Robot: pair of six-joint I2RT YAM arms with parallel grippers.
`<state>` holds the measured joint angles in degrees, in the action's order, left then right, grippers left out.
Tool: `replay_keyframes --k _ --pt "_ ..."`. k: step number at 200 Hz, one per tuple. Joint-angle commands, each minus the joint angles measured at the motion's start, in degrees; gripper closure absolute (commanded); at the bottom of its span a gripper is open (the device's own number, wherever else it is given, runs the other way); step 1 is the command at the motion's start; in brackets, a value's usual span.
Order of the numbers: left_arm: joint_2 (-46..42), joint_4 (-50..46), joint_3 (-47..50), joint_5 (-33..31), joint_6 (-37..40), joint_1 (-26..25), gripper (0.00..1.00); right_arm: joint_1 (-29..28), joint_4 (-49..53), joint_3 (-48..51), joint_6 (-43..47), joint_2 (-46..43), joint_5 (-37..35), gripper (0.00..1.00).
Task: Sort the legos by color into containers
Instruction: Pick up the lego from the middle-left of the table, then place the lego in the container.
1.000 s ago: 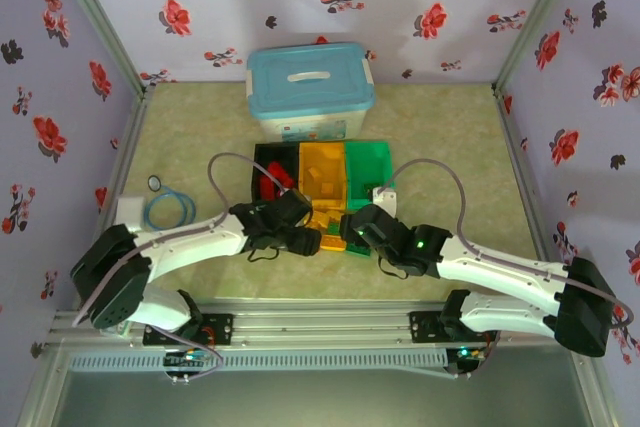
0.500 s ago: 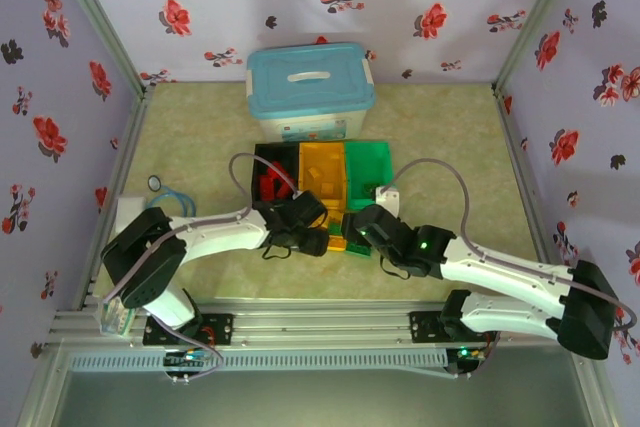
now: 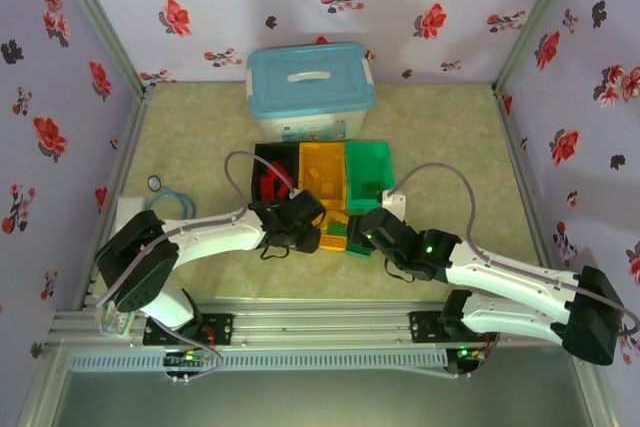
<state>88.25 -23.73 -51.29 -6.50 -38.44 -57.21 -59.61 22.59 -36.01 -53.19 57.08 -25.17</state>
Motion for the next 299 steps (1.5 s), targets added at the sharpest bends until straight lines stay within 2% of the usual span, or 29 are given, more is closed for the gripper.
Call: replay_keyframes --k 1,38,85,172,180,183,186,194,203,227,247,299 --pt "-3.52 -3.68 -1.31 -2.48 1.58 0.98 0.65 0.37 0.61 0.76 -1.48 -1.19 -1.71 0.27" --pt "-7.83 -5.29 -1.86 -2.6 3.83 4.0 0.65 0.35 0.12 0.98 -1.7 -1.13 -1.03 0.27" --pt "-11.41 -6.81 -6.64 -2.4 8.51 12.87 0.65 0.32 -0.84 1.17 -1.81 -0.86 -0.18 0.27" --pt "-4.72 -6.27 -17.13 1.72 14.43 23.45 0.65 0.27 -0.03 0.1 -1.7 -0.84 0.28 0.27" --pt "-3.82 -6.08 -17.77 1.91 14.82 23.96 0.59 0.33 0.09 -0.04 -1.59 -0.83 0.38 0.27" --pt "-3.33 -6.11 -18.06 1.94 14.91 24.15 0.54 0.3 0.23 -0.11 -1.49 -0.86 0.43 0.27" --pt "-2.97 -6.2 -18.32 1.96 14.96 24.34 0.45 0.28 0.26 -0.23 -1.48 -0.72 0.47 0.27" --pt "-2.16 -6.62 -19.09 1.96 15.21 24.45 0.25 0.24 0.4 -0.34 -1.47 -0.83 0.56 0.27" --pt "-2.08 -7.2 -19.5 2.11 15.28 24.51 0.18 0.28 0.59 -0.54 -1.23 -0.83 0.64 0.27" --pt "-4.94 -5.65 -16.52 2.46 14.15 24.06 0.17 0.29 0.76 -0.56 -1.06 -0.73 0.7 0.27" --pt "-7.75 -5.63 -13.32 2.37 13.18 22.53 0.2 0.28 0.22 -0.7 -0.9 -0.11 0.61 0.27" --pt "-10.88 -6.97 -4.72 2.49 8.95 12.44 0.2 0.42 0.05 -3.53 0.27 3.86 0.08 0.24"
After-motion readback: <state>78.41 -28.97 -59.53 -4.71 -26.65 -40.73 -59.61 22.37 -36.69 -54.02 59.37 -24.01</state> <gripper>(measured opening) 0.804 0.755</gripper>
